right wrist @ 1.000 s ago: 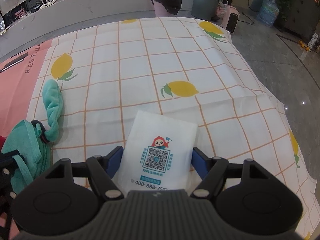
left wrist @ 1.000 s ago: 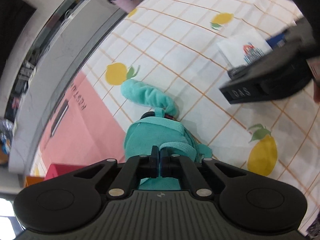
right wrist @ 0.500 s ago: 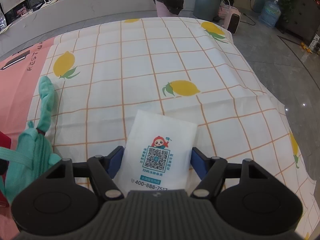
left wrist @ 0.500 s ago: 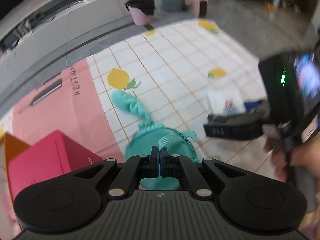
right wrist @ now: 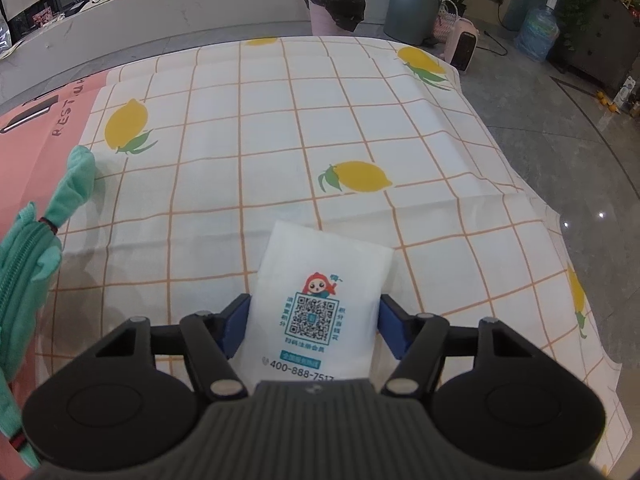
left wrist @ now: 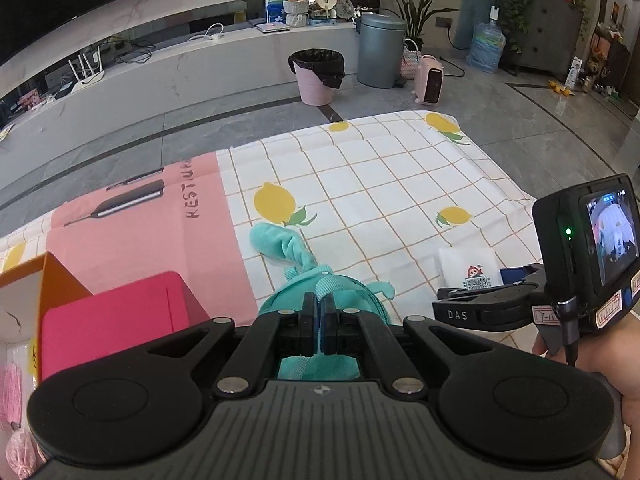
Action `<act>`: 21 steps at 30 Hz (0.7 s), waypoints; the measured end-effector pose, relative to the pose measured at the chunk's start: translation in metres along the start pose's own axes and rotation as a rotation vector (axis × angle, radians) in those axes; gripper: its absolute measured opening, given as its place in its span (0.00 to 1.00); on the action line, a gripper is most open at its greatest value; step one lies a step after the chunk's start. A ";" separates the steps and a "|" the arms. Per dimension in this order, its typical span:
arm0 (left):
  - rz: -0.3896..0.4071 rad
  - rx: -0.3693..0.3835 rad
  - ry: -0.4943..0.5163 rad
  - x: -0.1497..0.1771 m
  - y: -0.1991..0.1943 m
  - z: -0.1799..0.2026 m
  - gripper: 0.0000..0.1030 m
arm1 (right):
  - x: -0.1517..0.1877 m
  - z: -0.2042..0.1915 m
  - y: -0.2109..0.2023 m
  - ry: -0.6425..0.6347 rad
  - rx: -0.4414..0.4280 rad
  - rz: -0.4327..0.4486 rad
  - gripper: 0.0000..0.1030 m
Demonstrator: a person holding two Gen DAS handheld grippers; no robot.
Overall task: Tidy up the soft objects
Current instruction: 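Carry the teal plush and paper bag over the white box with both grippers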
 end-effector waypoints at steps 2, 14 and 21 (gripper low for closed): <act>0.002 -0.005 0.006 -0.002 -0.002 -0.001 0.01 | 0.000 0.002 -0.001 -0.002 0.013 -0.001 0.64; 0.061 0.058 -0.017 -0.038 -0.040 -0.008 0.01 | -0.017 0.003 -0.039 0.116 -0.094 0.093 0.64; 0.181 0.042 -0.020 -0.076 -0.111 -0.045 0.01 | -0.044 -0.009 -0.093 0.152 -0.150 0.233 0.64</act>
Point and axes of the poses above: each gripper's, at about its wrist camera, not at the fingertips, and y roughly the way its jaws point, z to its right, x to its underside, the point moved 9 cm from there along y, roughly the way its jaws point, and after that the axes turned 4 degrees about z, right-handed, at the moved point
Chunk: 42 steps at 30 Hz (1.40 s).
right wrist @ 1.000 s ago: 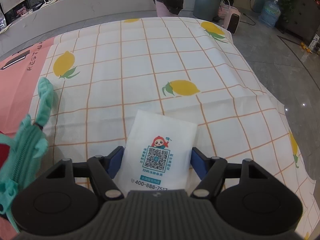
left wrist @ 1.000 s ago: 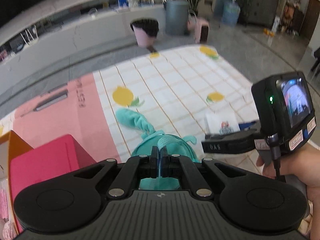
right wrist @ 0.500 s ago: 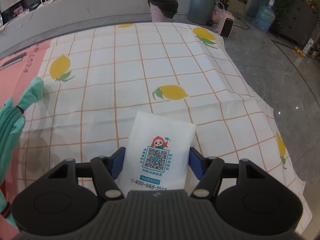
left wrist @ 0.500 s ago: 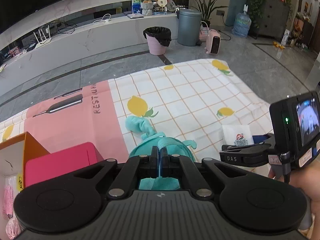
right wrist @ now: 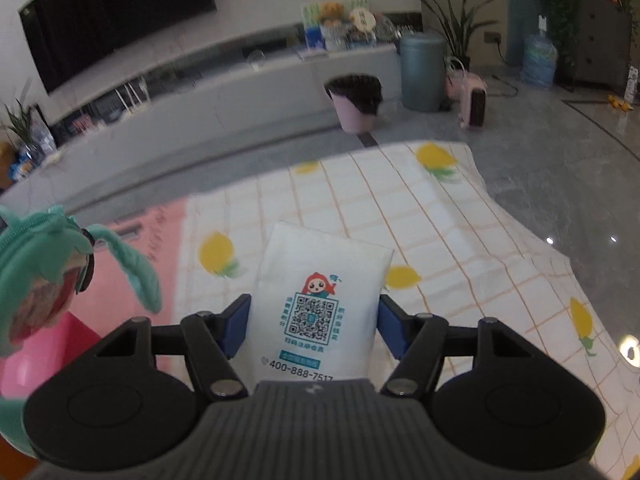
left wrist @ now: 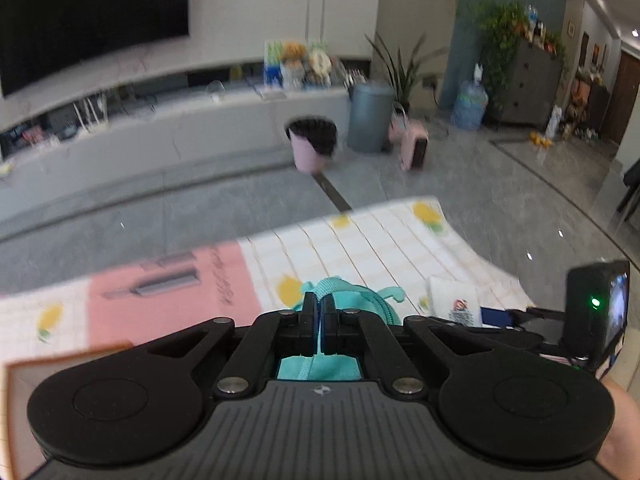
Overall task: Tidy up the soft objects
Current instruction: 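Carry the teal plush and paper bag over the white box with both grippers, then open the left gripper to drop the plush while the right gripper releases the paper bag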
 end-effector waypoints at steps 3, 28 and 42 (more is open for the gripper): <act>0.055 -0.037 -0.006 -0.011 -0.039 -0.032 0.01 | -0.016 -0.019 -0.026 0.015 -0.074 0.070 0.64; -0.147 -0.228 -0.187 0.178 -0.055 -0.240 0.01 | 0.078 -0.342 -0.091 -0.335 -0.686 -0.031 0.64; -0.079 -0.199 -0.179 0.202 -0.076 -0.237 0.70 | 0.111 -0.374 -0.048 -0.552 -0.448 -0.014 0.64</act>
Point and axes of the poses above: each gripper's, at about its wrist camera, not at the fingertips, and y roughly the way its jaws point, z to its right, x to its underside, the point moved 9 cm from there along y, roughly the way its jaws point, and after that the axes turned 4 degrees about z, right-handed, at the moved point
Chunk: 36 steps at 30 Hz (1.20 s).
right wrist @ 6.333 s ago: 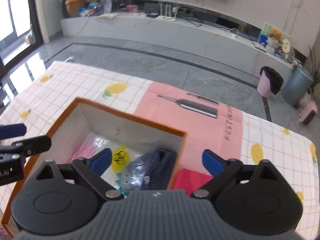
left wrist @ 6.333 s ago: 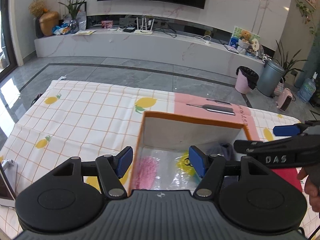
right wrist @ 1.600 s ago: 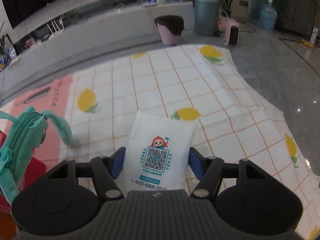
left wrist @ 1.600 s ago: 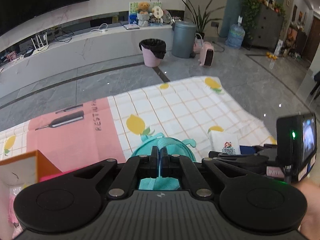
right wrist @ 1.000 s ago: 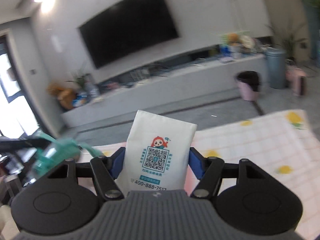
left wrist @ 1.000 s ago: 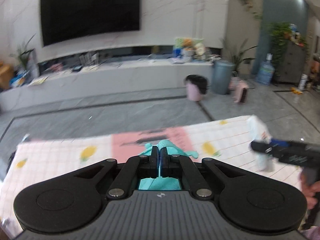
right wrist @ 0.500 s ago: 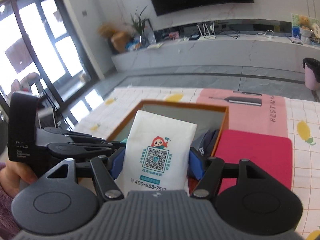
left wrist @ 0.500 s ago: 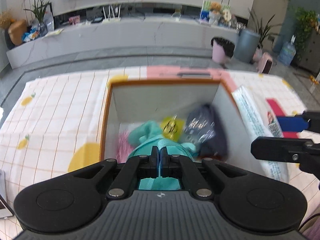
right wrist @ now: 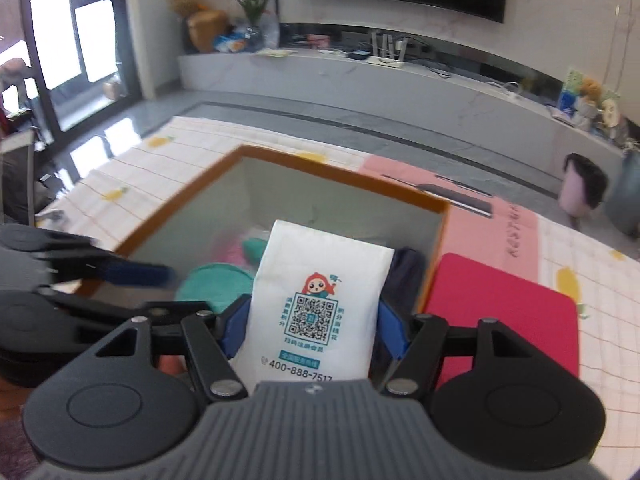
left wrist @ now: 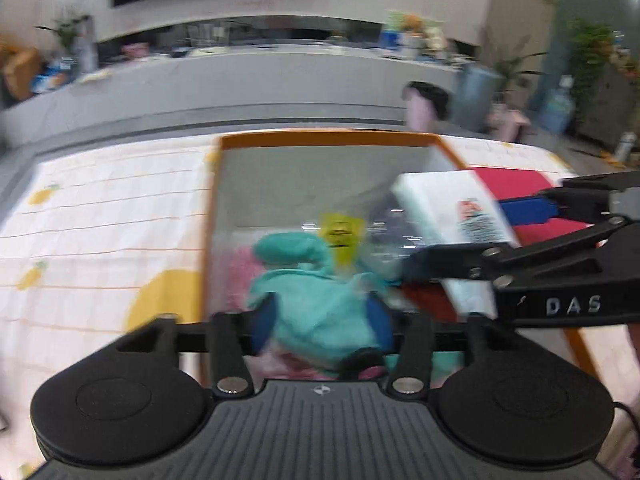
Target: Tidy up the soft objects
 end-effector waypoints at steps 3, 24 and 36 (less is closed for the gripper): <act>0.004 0.016 -0.026 0.002 -0.008 -0.007 0.69 | 0.000 0.005 0.004 0.002 0.031 -0.014 0.64; 0.030 -0.028 -0.109 -0.005 -0.054 -0.001 0.79 | -0.007 -0.005 -0.016 -0.073 0.035 0.034 0.94; 0.208 -0.044 -0.119 -0.025 -0.093 0.074 0.80 | 0.022 0.058 -0.149 -0.003 0.318 0.285 0.94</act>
Point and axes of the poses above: each gripper's, at about its wrist camera, not at the fingertips, and y roughly the way its jaws point, z to its right, x to its underside, the point moved 9 cm from there along y, roughly the way its jaws point, and after that the axes turned 4 degrees about z, right-handed, at the moved point
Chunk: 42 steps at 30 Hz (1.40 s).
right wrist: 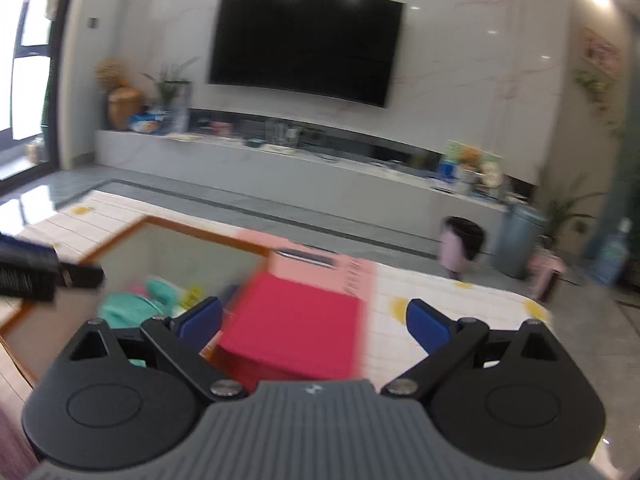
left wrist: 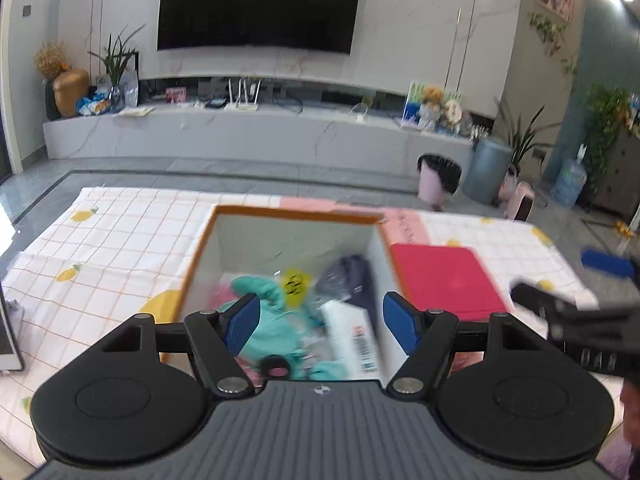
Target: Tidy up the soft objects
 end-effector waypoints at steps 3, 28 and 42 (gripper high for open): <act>0.045 -0.022 0.005 0.003 -0.009 0.018 0.80 | 0.019 0.024 -0.026 0.011 0.070 -0.013 0.94; 0.159 -0.022 0.204 0.055 -0.016 0.085 0.78 | 0.094 0.037 -0.048 0.205 0.031 -0.055 0.94; 0.144 -0.016 0.190 0.060 -0.014 0.086 0.78 | 0.097 0.036 -0.047 0.188 0.043 -0.063 0.94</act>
Point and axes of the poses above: each gripper's, at about its wrist camera, not at the fingertips, and y roughly the way its jaws point, z to its right, x to its underside, the point moved 9 cm from there along y, roughly the way its jaws point, and after that the axes turned 4 degrees about z, right-handed, at the moved point
